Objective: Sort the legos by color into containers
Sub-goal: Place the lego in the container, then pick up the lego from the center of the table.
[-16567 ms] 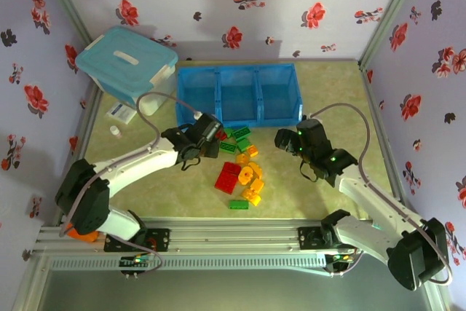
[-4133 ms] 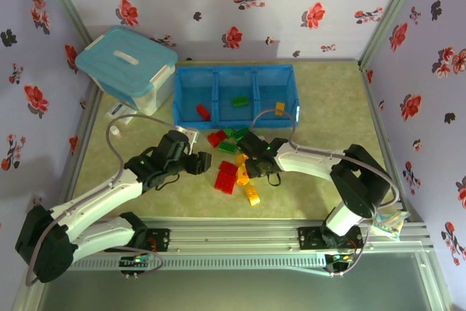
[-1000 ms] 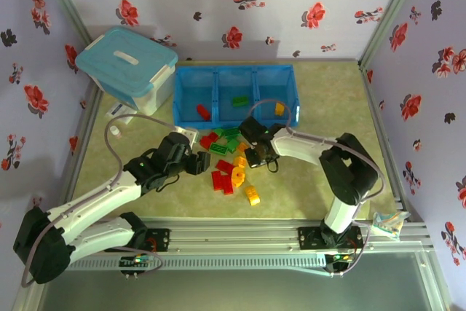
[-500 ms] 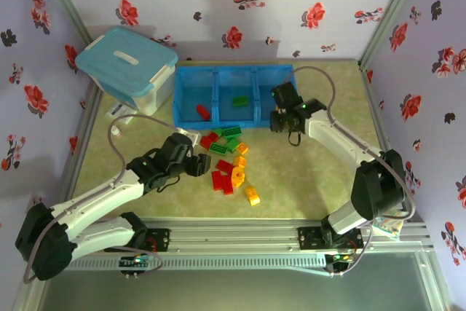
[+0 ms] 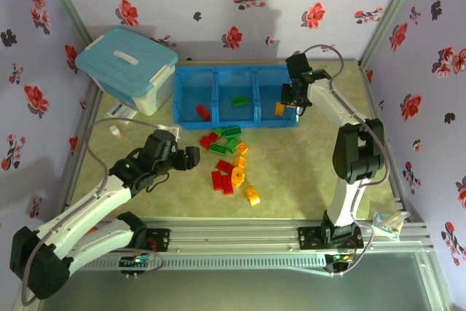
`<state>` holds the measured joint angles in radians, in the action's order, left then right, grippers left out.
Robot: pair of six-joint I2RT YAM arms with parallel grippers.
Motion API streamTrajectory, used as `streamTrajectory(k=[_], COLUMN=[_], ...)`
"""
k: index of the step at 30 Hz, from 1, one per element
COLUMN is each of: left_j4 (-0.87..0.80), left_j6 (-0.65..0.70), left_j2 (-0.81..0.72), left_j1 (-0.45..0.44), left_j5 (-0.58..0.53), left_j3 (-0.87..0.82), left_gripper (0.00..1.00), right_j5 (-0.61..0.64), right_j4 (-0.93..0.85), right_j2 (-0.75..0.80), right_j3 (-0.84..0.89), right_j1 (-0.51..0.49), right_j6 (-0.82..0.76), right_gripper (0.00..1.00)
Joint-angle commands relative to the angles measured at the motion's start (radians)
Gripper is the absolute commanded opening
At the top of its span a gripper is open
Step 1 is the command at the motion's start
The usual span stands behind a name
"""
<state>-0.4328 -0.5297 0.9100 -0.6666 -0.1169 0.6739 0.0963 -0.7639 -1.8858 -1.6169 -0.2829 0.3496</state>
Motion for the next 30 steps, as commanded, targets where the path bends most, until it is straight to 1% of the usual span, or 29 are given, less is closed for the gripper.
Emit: streamTrajectory(k=[1,2,3,5,8,11,13,15,18,20,23,26,30], left_j4=[-0.06,-0.06,-0.059,-0.056,-0.04,-0.006,0.011,0.046,0.102,0.114,0.108,0.086,0.107], left_j6=[-0.014,-0.013,-0.012,-0.01,-0.009,-0.001,0.005,0.011,0.007,0.018,0.053,0.089,0.118], left_j2=[-0.004,0.005,0.013,0.03,0.057,0.099,0.146,0.194,0.253,0.305,0.391,0.471,0.539], left_j1=[0.015,0.019,0.019,0.021,0.022,0.022,0.024,0.031,0.054,0.07,0.084,0.087,0.091], left_j5=[-0.014,-0.013,-0.014,-0.01,0.003,0.039,0.051,0.09,0.137,0.145,0.146,0.143,0.131], left_j3=[0.054,0.056,0.061,0.065,0.068,0.067,0.075,0.081,0.082,0.098,0.143,0.195,0.228], left_gripper=[0.79,0.79,0.79,0.79,0.78,0.78,0.77,0.77,0.77,0.76,0.75,0.72,0.71], right_j5=[-0.03,-0.034,-0.036,-0.047,-0.068,-0.094,-0.117,-0.149,-0.144,-0.14,-0.154,-0.155,-0.153], right_j4=[-0.04,-0.038,-0.035,0.002,0.089,0.17,0.218,0.254,0.282,0.313,0.366,0.387,0.41], right_j2=[-0.018,-0.018,-0.011,0.023,0.11,0.216,0.281,0.339,0.407,0.451,0.502,0.536,0.582], right_j3=[-0.053,-0.056,-0.053,-0.019,0.096,0.223,0.313,0.39,0.475,0.546,0.643,0.708,0.789], right_j1=[-0.007,-0.007,-0.009,-0.012,-0.021,-0.041,-0.062,-0.09,-0.135,-0.159,-0.167,-0.167,-0.167], right_j6=[-0.008,-0.008,-0.002,0.008,0.023,0.038,0.042,0.049,0.06,0.074,0.103,0.123,0.145], right_gripper=[0.55,0.67,0.71,0.73,0.73,0.73,0.73,0.73,0.72,0.72,0.72,0.71,0.7])
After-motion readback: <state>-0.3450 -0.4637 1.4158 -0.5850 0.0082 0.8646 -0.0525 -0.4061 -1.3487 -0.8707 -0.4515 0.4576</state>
